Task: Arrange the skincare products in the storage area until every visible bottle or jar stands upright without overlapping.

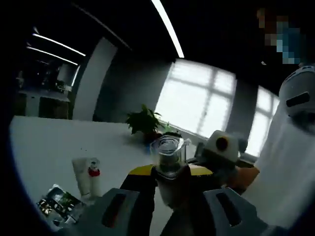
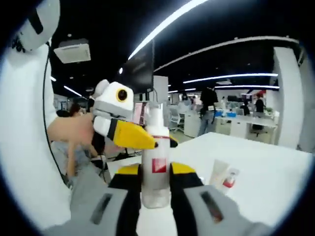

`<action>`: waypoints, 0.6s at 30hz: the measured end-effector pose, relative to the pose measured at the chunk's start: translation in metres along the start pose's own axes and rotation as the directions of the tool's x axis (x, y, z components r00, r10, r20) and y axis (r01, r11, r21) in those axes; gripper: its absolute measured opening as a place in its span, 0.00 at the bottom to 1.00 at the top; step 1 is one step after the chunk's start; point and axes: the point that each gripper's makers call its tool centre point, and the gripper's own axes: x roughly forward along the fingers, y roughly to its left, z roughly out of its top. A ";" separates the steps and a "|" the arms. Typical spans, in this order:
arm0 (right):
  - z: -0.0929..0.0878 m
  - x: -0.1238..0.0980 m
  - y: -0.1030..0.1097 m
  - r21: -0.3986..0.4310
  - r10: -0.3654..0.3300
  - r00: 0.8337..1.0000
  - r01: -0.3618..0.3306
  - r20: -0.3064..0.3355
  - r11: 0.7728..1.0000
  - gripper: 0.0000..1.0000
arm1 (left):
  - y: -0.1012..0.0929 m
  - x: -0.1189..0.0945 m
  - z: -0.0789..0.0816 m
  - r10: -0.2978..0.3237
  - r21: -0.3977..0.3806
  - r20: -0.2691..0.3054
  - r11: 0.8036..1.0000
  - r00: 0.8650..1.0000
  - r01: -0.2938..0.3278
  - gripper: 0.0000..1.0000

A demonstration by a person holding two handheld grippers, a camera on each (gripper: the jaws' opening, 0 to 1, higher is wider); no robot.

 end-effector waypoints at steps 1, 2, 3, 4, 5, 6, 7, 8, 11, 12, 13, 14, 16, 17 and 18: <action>-0.005 0.002 -0.005 -0.031 -0.055 0.998 0.055 -0.027 0.998 0.21 | 0.005 0.001 -0.004 0.050 -0.042 0.008 0.998 0.999 -0.049 0.21; -0.008 0.003 -0.008 -0.051 -0.086 0.995 0.084 -0.041 0.995 0.21 | 0.009 0.003 -0.007 0.098 -0.034 0.020 0.995 0.995 -0.097 0.20; -0.013 0.004 -0.012 -0.078 -0.147 0.987 0.142 -0.062 0.987 0.21 | 0.011 0.003 -0.009 0.118 -0.043 0.021 0.992 0.993 -0.117 0.20; -0.017 0.006 -0.013 -0.095 -0.174 0.982 0.167 -0.074 0.981 0.21 | 0.013 0.004 -0.012 0.154 -0.042 0.025 0.987 0.988 -0.153 0.20; -0.022 0.008 -0.011 -0.113 -0.196 0.976 0.185 -0.092 0.976 0.21 | 0.014 0.005 -0.014 0.180 -0.036 0.024 0.983 0.983 -0.179 0.19; -0.023 0.008 -0.012 -0.130 -0.218 0.971 0.206 -0.095 0.970 0.21 | 0.016 0.005 -0.016 0.206 -0.029 0.025 0.978 0.978 -0.205 0.19; -0.024 0.008 -0.012 -0.149 -0.236 0.967 0.220 -0.098 0.964 0.21 | 0.019 0.005 -0.017 0.231 -0.030 0.031 0.973 0.973 -0.230 0.19; -0.025 0.009 -0.011 -0.164 -0.244 0.965 0.226 -0.100 0.960 0.21 | 0.020 0.004 -0.018 0.248 -0.042 0.034 0.968 0.968 -0.246 0.19; -0.028 0.008 -0.011 -0.215 -0.264 0.959 0.237 -0.106 0.947 0.22 | 0.019 0.004 -0.021 0.283 -0.080 0.045 0.957 0.958 -0.279 0.18; -0.029 0.008 -0.011 -0.225 -0.258 0.960 0.228 -0.110 0.947 0.22 | 0.019 0.004 -0.022 0.289 -0.076 0.043 0.955 0.956 -0.285 0.18; -0.030 0.008 -0.011 -0.224 -0.248 0.962 0.219 -0.113 0.950 0.22 | 0.017 0.004 -0.024 0.284 -0.050 0.032 0.958 0.958 -0.282 0.18; -0.032 0.008 -0.010 -0.222 -0.231 0.966 0.201 -0.118 0.954 0.22 | 0.015 0.004 -0.027 0.262 -0.025 0.011 0.965 0.965 -0.262 0.18; -0.033 0.009 -0.003 -0.195 -0.159 0.981 0.135 -0.115 0.971 0.22 | 0.014 0.002 -0.029 0.220 0.013 -0.030 0.975 0.975 -0.220 0.18; -0.031 0.009 0.000 -0.162 -0.129 0.986 0.112 -0.102 0.980 0.21 | 0.012 0.001 -0.028 0.201 0.033 -0.038 0.979 0.979 -0.200 0.18; -0.031 0.009 0.004 -0.114 -0.075 0.993 0.065 -0.091 0.991 0.21 | 0.010 0.000 -0.027 0.171 0.075 -0.060 0.983 0.983 -0.166 0.18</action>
